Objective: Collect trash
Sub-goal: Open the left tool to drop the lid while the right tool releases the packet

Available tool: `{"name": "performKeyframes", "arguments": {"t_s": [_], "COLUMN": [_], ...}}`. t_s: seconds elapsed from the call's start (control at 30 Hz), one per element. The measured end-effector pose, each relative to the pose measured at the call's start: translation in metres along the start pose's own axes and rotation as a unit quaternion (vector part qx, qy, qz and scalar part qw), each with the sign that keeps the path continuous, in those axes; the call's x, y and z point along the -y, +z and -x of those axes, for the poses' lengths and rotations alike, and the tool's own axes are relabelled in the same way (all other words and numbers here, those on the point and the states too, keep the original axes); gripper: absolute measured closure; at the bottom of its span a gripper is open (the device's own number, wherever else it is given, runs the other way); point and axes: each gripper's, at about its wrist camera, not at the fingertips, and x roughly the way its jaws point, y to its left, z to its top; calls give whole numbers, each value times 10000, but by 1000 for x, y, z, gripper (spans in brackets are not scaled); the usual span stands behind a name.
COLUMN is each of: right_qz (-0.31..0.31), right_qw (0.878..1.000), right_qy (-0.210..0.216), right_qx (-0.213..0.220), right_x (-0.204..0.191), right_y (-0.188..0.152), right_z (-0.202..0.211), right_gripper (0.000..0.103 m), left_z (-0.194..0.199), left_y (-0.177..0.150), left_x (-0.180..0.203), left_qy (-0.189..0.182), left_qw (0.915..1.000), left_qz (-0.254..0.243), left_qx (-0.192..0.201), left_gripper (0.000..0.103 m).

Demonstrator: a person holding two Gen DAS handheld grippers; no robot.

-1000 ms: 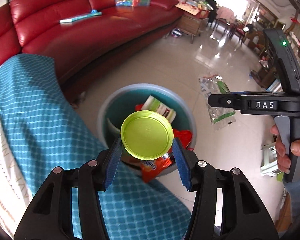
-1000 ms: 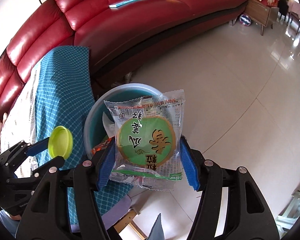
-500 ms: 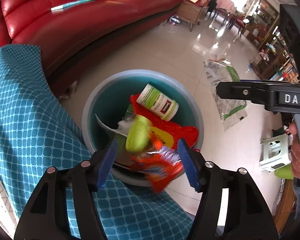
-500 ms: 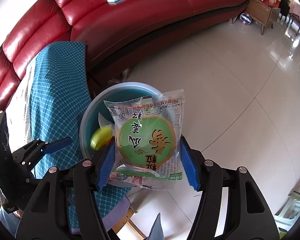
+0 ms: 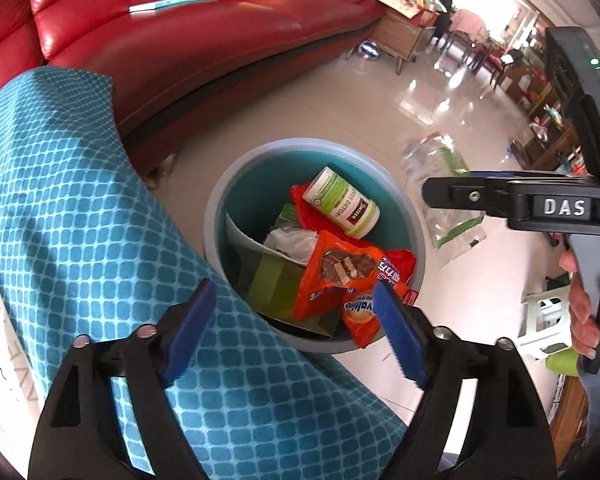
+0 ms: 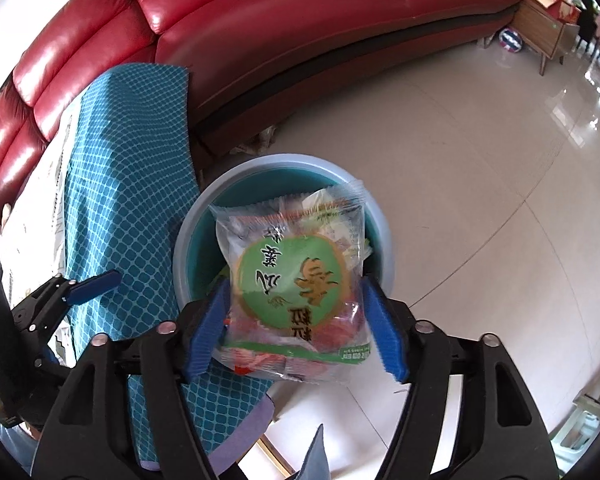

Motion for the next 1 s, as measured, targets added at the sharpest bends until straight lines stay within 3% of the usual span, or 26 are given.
{"name": "performKeyframes", "arguments": {"t_s": [0.27, 0.87, 1.0], "right_qz": [-71, 245, 329], "right_qw": [9999, 9993, 9989], "right_qy": [-6, -292, -314], "right_qx": [-81, 68, 101], "right_x": [-6, -41, -55], "right_y": [-3, -18, -25], "right_z": [-1, 34, 40], "right_gripper": [26, 25, 24], "left_z": [17, 67, 85], "left_y": [-5, -31, -43], "left_x": [-1, -24, -33], "left_qy": [-20, -11, 41], "left_qw": [9999, 9981, 9968], "left_qz": [14, 280, 367], "left_qx": [162, 550, 711], "left_gripper": [14, 11, 7]}}
